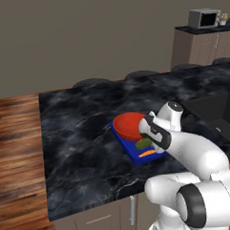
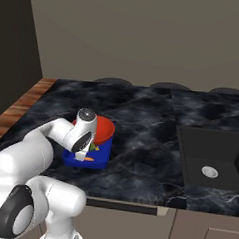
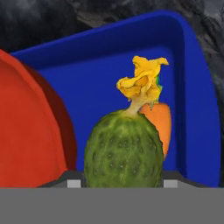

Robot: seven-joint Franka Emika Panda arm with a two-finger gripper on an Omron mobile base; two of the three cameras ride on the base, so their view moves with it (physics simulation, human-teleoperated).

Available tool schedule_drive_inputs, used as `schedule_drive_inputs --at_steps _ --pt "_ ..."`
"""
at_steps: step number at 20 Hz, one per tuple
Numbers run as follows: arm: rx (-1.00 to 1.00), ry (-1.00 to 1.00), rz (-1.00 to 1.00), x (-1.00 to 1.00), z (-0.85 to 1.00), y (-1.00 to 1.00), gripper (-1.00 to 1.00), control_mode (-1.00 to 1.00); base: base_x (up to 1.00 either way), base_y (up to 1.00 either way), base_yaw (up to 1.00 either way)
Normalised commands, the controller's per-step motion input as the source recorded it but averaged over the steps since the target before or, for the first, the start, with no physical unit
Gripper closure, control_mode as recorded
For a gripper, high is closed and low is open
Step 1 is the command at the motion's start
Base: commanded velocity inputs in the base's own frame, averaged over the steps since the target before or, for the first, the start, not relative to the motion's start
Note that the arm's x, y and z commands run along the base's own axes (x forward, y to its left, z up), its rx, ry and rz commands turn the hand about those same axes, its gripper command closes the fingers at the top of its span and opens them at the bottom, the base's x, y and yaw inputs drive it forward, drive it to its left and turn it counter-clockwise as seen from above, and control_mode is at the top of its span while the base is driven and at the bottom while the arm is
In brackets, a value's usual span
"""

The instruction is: Place the two vegetables and bowl onto the tray for setting up a vegetable dip station.

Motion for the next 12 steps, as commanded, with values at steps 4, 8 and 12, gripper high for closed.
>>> schedule_drive_inputs --at_steps 4,8,12 --pt "0.0 0.0 0.06 0.19 -0.08 0.01 1.0 -1.0 0.0 0.0 0.0" --pt "0.0 0.0 0.05 0.16 -0.08 0.03 1.0 -1.0 0.0 0.0 0.0" --pt "0.0 0.0 0.05 0.12 -0.09 0.03 1.0 -1.0 0.0 0.0 0.0"
